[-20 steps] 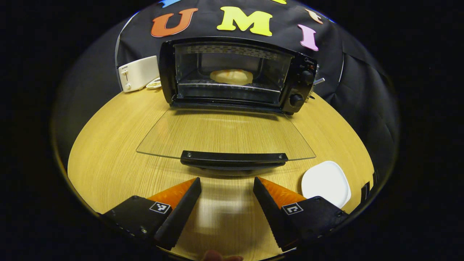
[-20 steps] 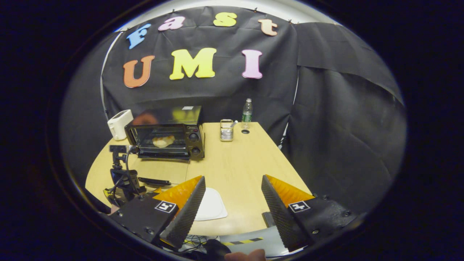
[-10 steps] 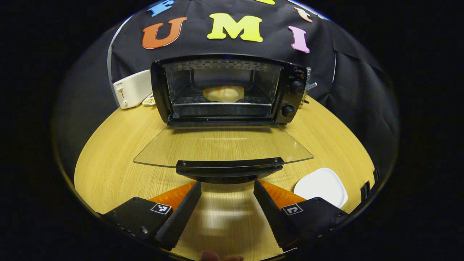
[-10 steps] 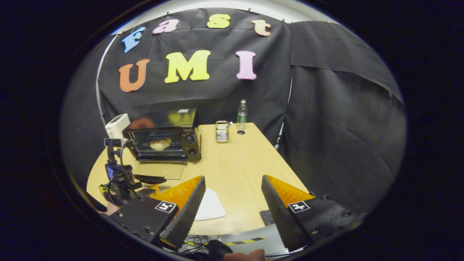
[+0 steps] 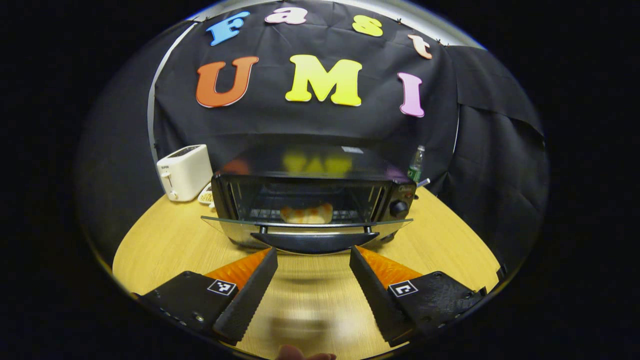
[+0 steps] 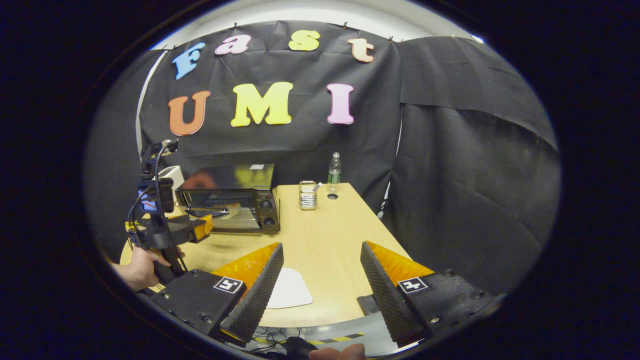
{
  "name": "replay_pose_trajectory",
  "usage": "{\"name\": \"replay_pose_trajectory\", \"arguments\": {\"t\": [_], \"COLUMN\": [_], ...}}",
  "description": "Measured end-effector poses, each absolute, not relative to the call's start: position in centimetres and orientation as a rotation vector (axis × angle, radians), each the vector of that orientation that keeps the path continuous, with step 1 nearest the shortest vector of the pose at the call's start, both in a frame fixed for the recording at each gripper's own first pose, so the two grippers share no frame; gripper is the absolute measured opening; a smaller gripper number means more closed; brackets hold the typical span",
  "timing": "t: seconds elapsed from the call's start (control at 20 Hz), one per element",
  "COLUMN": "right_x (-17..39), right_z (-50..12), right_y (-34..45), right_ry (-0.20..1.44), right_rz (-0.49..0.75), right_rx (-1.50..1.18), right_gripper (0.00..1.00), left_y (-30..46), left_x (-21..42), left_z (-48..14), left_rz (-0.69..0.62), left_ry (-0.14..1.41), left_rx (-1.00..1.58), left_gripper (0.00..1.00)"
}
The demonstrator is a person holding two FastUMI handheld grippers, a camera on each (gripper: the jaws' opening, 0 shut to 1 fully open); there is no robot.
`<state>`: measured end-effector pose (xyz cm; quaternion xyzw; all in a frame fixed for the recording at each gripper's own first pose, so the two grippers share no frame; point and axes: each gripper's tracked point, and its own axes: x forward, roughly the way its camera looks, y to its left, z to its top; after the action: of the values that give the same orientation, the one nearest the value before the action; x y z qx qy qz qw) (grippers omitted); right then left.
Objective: Open the electric oven with the left hand, put the food in, and close the electric oven.
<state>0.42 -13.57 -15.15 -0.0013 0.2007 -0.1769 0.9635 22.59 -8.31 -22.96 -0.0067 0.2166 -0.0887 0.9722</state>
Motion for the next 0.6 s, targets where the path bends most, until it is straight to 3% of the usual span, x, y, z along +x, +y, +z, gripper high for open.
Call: {"name": "replay_pose_trajectory", "arguments": {"t": [0.25,0.6], "right_x": [1.2,1.7], "right_z": [-11.5,-3.6], "right_y": [-11.1,-4.8], "right_ry": [0.307,0.109], "right_rz": [-0.32,-0.215], "right_rx": [0.016,0.022], "right_gripper": [0.97,0.96], "left_y": [-7.3,-3.2], "left_x": [20.9,13.5], "left_z": [-15.4,-3.8], "left_rz": [-0.199,-0.197], "left_ry": [0.316,0.17], "left_rx": [-0.037,-0.059], "left_gripper": [0.95,0.94]}}
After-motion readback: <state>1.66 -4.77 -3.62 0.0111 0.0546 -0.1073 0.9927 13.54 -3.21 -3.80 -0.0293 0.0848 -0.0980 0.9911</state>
